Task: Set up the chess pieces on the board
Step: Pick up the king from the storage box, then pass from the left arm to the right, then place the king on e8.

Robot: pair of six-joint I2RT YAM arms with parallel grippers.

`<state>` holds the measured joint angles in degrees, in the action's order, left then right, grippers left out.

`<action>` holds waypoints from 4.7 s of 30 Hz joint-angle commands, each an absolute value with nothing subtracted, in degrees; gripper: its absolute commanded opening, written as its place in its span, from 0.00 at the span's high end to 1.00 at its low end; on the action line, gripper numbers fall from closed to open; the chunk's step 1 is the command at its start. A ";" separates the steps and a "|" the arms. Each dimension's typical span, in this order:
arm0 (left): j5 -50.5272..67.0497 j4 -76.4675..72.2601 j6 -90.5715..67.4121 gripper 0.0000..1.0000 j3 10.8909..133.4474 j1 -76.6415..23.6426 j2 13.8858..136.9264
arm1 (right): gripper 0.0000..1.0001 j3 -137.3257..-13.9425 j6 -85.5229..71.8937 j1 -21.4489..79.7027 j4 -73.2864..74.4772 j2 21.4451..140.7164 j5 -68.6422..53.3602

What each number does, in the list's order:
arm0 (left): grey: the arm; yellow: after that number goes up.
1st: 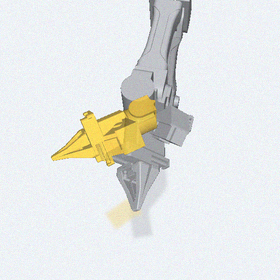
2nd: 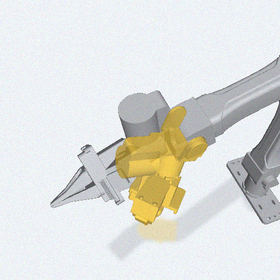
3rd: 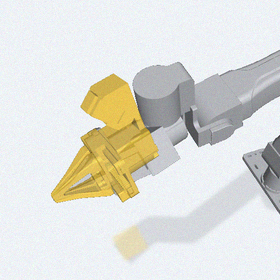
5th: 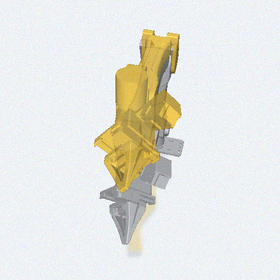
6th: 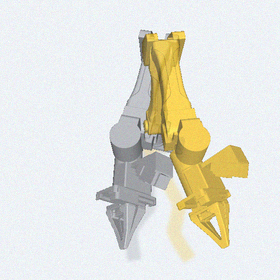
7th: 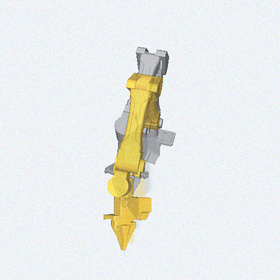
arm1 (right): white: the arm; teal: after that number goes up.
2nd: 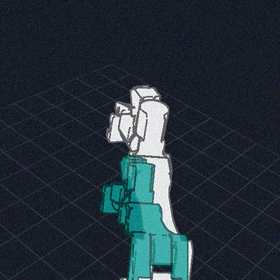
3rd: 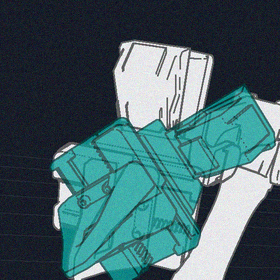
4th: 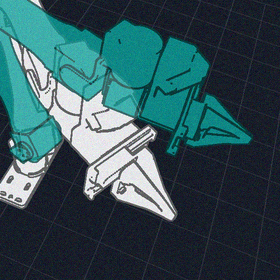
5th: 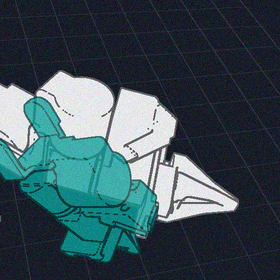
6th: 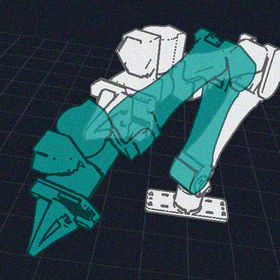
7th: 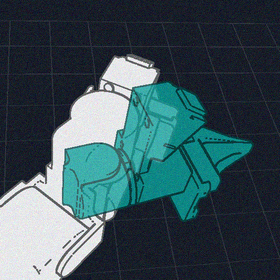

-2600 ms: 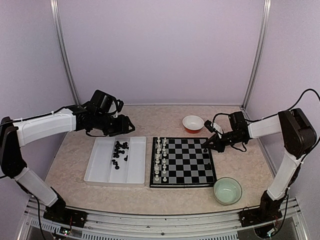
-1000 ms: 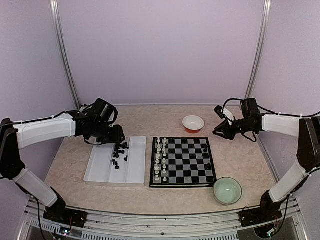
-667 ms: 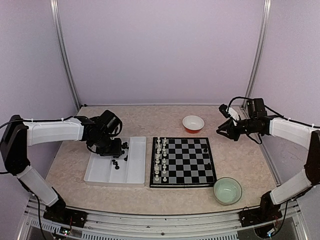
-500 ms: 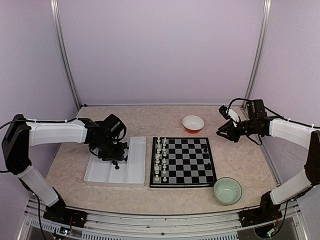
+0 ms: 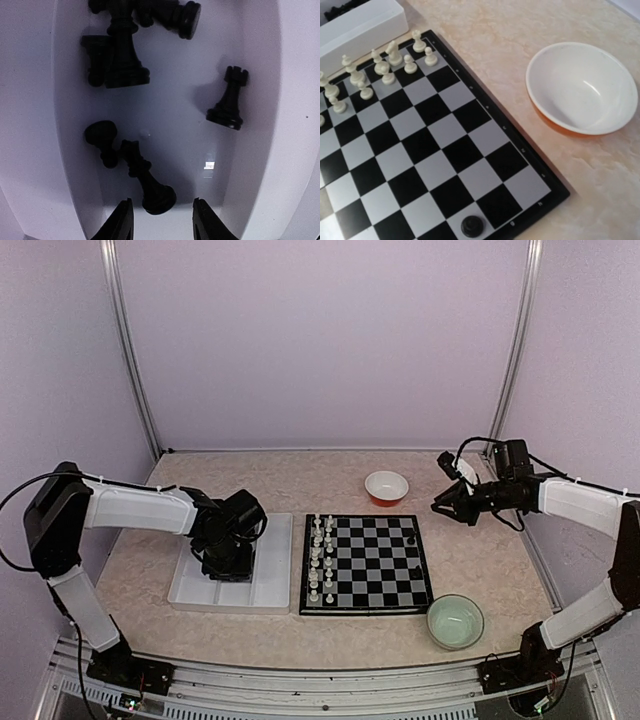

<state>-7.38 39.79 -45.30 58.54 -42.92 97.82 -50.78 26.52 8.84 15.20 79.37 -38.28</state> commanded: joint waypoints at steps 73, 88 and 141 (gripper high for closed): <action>-7.69 14.39 -8.54 0.97 61.90 -60.08 78.58 | 0.70 -91.73 1.49 38.77 25.43 107.33 -67.97; -8.61 13.19 -7.32 0.97 63.85 -62.29 81.88 | 0.72 -91.76 3.61 43.06 29.40 108.99 -63.18; -42.39 -14.91 -3.79 0.01 57.39 -57.92 71.84 | 1.00 -63.09 25.66 23.91 37.77 79.28 -22.22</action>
<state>-35.11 -5.63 -3.49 58.28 -60.62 72.79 -67.53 23.40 24.18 39.27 80.75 -27.40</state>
